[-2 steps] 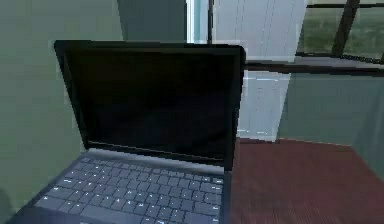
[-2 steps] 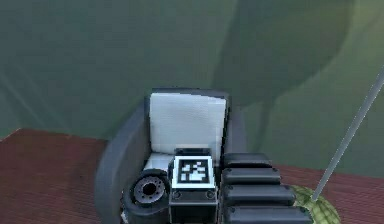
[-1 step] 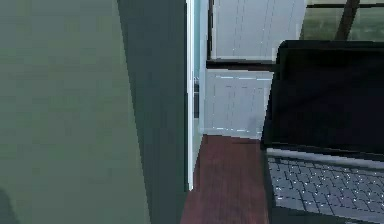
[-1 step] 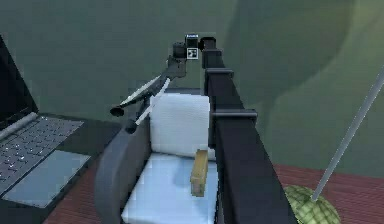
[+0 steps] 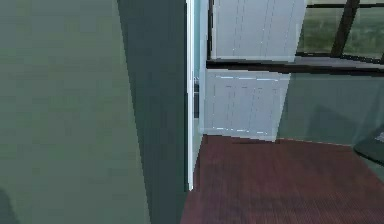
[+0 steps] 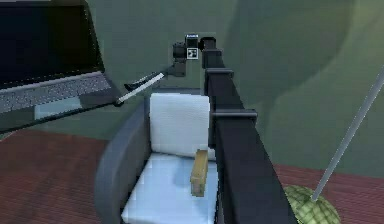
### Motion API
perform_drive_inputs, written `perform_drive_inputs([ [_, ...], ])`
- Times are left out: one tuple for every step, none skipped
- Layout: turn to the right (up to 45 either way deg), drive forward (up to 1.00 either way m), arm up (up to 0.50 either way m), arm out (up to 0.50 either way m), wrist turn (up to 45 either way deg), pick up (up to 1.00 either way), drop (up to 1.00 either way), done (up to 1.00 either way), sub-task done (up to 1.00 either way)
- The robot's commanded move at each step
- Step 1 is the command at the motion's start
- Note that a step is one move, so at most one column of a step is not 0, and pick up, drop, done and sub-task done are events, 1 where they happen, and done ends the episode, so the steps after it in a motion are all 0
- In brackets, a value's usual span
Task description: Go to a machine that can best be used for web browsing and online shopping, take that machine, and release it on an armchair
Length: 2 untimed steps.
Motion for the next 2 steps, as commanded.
perform_drive_inputs([
  [0.0, 0.00, 0.00, 0.00, 45.0, 0.00, 0.00, 0.00, 0.00],
  [0.0, 0.00, 0.00, 0.00, 39.0, 0.00, 0.00, 0.00, 0.00],
])
